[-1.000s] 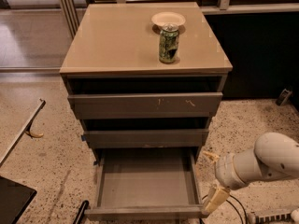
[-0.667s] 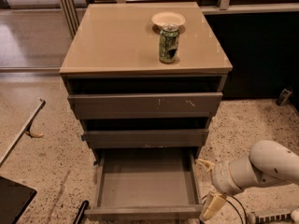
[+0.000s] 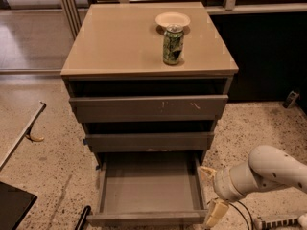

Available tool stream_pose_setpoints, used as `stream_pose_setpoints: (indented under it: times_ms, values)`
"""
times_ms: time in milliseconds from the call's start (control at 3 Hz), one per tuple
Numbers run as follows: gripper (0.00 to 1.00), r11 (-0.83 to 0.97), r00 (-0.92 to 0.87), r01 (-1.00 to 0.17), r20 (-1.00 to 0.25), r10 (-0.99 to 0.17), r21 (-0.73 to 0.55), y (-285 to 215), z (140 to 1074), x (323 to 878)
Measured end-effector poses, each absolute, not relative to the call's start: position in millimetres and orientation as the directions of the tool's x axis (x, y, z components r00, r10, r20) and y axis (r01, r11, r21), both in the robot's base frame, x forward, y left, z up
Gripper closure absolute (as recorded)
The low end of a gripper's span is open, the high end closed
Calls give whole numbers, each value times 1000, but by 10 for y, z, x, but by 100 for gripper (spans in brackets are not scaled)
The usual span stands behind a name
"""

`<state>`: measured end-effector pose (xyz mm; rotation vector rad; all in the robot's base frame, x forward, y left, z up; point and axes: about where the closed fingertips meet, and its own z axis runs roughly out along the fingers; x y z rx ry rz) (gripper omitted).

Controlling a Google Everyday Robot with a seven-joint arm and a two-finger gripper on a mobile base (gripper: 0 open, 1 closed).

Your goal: Close bottom drawer

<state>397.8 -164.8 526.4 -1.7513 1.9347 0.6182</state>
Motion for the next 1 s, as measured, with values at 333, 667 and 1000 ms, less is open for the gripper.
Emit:
stream_pose_setpoints:
  times_ms: [333, 667, 1000]
  values:
    - [0, 97, -137, -990, -591, -795, 99, -1769, 4771, 3896]
    - [0, 163, -247, -967, -574, -781, 195, -2003, 4079, 3766]
    - [7, 229, -339, -938, -556, -759, 259, -2205, 3533, 3672]
